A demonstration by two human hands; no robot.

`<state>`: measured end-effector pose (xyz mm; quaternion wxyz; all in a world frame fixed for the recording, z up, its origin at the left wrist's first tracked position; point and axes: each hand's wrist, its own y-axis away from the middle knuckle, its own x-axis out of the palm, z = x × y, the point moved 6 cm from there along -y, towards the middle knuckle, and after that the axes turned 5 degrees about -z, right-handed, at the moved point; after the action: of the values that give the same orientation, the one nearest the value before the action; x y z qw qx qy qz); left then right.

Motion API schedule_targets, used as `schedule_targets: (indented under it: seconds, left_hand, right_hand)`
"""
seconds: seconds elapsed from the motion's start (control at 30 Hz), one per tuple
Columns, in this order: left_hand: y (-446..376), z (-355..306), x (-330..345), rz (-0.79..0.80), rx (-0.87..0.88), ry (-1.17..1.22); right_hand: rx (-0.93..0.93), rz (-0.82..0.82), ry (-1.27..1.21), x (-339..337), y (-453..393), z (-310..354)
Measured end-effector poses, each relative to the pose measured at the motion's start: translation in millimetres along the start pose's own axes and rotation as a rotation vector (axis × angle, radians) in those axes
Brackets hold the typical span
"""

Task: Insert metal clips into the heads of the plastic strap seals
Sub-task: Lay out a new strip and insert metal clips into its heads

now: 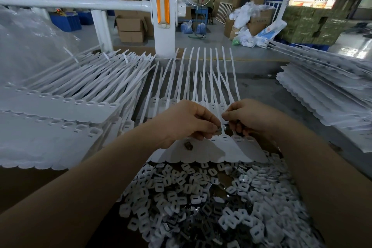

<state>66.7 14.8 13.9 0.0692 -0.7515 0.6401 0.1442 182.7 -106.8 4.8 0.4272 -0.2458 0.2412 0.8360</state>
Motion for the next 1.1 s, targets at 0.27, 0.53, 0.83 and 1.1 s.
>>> schedule_targets:
  seconds: [0.27, 0.53, 0.83, 1.1]
  left_hand:
    - [-11, -15, 19, -0.124, 0.165, -0.246]
    - [-22, -25, 40, -0.148, 0.343, -0.480]
    - [-25, -22, 44, -0.149, 0.399, -0.564]
    - [-29, -14, 47, -0.164, 0.320, -0.540]
  right_hand:
    - [0.002, -0.003, 0.011, 1, -3, -2]
    - [0.061, -0.060, -0.141, -6, -3, -9]
    - [0.083, -0.054, -0.201, -5, -1, -8]
    - [0.067, -0.062, -0.200, -5, -3, -10]
